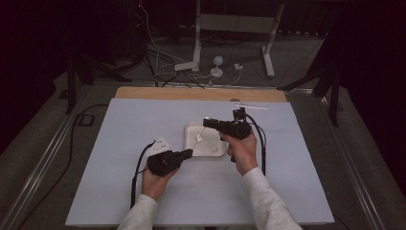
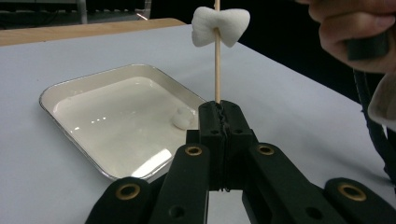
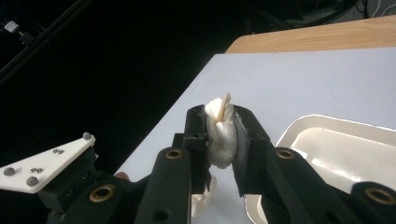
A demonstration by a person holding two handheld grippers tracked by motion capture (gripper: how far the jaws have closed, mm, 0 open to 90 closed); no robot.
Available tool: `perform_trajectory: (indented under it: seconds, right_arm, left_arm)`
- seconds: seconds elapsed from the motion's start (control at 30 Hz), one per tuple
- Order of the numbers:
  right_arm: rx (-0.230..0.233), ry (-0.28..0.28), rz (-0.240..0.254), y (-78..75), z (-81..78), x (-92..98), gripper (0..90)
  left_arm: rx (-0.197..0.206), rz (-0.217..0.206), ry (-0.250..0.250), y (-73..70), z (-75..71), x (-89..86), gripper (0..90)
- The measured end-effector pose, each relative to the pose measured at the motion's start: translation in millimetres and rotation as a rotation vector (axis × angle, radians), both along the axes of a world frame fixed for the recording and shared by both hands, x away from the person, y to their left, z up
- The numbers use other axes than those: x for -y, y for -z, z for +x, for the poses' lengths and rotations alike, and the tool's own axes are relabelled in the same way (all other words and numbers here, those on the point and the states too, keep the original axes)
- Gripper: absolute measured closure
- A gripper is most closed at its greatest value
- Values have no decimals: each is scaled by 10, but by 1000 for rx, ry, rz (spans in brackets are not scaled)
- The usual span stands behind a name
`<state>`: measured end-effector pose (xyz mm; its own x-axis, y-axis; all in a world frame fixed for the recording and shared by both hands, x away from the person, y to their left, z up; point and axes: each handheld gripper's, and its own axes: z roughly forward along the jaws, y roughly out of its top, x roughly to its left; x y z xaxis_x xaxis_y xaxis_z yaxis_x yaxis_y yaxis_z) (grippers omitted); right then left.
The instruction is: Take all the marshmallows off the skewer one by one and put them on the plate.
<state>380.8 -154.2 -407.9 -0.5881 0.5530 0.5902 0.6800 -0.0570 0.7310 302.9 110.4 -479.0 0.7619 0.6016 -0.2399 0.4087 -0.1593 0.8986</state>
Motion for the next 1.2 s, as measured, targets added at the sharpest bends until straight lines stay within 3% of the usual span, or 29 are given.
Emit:
perform_trajectory:
  seconds: [0.1, 0.73, 0.8, 0.83, 0.87, 0.9, 1.03, 1.2]
  right_arm:
    - [4, 9, 2, -3, 3, 16, 784]
    - [15, 59, 15, -21, 57, 111, 786]
    - [29, 91, 37, -42, 58, 158, 794]
    - [30, 111, 70, -72, 68, 216, 795]
    - [38, 122, 82, -109, 78, 269, 795]
    - [38, 122, 82, -109, 78, 269, 795]
    - [76, 115, 17, -216, 55, 325, 791]
    - [78, 101, -23, -153, 45, 280, 784]
  left_arm:
    - [11, 35, -12, 5, -10, 11, 900]
    - [29, 94, -8, 24, -11, 4, 900]
    - [26, 154, -20, 61, -14, 3, 900]
    - [12, 138, -23, 84, -7, -18, 900]
    - [12, 138, -23, 84, -7, -18, 900]
    - [1, 110, -27, 87, 7, -39, 900]
    - [-2, 73, -33, 64, 14, -49, 900]
    - [-10, 43, -35, 60, 13, -59, 900]
